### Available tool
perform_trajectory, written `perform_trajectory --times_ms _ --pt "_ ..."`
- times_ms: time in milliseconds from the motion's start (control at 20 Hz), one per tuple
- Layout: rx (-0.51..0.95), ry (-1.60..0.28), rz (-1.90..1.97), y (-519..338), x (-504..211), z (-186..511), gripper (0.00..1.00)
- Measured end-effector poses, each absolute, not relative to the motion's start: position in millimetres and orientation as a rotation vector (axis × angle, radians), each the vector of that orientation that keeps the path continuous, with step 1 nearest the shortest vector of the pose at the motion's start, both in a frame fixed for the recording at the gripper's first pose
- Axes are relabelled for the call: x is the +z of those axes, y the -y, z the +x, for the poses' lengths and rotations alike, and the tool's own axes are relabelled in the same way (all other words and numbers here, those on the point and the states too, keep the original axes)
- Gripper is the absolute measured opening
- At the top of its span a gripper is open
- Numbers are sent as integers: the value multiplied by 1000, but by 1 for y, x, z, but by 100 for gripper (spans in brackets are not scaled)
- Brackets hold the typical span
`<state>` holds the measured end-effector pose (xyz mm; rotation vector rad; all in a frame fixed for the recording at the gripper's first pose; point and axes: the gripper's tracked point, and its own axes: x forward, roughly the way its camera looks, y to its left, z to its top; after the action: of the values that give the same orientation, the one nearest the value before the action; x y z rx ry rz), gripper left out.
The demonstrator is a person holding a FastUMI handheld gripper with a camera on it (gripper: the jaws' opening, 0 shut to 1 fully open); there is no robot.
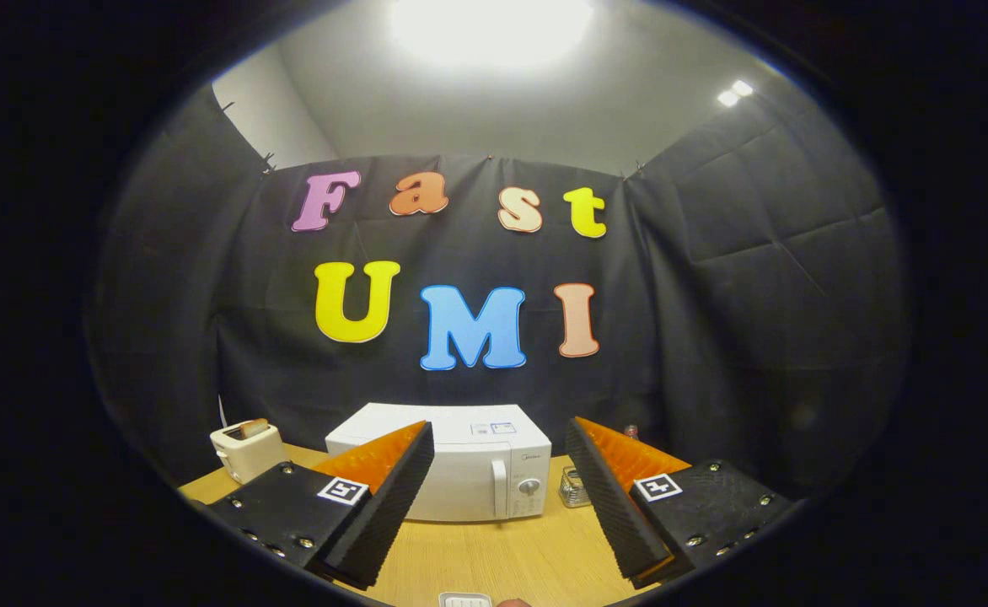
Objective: Open the microwave, put the food inside, and close the microwave door.
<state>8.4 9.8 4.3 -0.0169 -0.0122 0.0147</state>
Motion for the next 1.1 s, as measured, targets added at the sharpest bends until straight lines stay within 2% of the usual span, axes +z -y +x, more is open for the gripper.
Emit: perform_trajectory --times_ms 600,1100 --pt "68 -44 -8 4 -32 101 99" --pt "129 -195 -10 -5 -124 188 99"
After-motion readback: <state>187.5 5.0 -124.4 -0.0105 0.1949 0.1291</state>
